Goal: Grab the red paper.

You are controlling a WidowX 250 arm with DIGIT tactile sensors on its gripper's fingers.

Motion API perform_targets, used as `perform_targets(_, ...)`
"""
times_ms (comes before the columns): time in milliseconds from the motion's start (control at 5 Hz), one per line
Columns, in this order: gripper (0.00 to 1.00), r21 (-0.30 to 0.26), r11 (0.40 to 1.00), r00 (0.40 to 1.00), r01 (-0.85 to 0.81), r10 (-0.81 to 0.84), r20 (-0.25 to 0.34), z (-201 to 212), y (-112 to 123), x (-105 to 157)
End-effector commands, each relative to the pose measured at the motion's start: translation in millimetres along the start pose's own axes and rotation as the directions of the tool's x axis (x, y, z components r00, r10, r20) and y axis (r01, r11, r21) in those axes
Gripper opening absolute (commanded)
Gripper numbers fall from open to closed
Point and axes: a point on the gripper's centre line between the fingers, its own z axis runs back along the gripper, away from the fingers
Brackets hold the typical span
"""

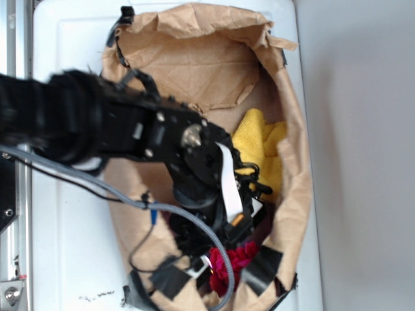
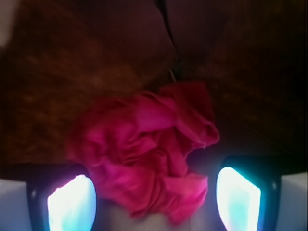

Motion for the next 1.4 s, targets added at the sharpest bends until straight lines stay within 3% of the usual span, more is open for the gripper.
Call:
perform_targets(0, 0.00, 0.046, 0.997, 0.997, 0.069, -0.070, 0.032, -20.0, 4.4, 29.9)
perform_targets(400, 0.00, 0.059, 0.996, 0.996, 0.063, -0.067, 0.064, -1.4, 2.8, 22.6)
perform_targets(800, 0.00, 0.218, 0.976, 0.998, 0.005, -0.017, 0.052, 68.2, 5.7, 17.7)
perform_targets(1000, 0.00, 0.246, 0.969, 0.999, -0.027, 0.033, -0.022, 101.3, 11.2, 21.3)
perform_targets(1200, 0.00, 0.319, 0.948, 0.979, 0.000, 0.066, -0.195, 120.3, 5.3, 30.9)
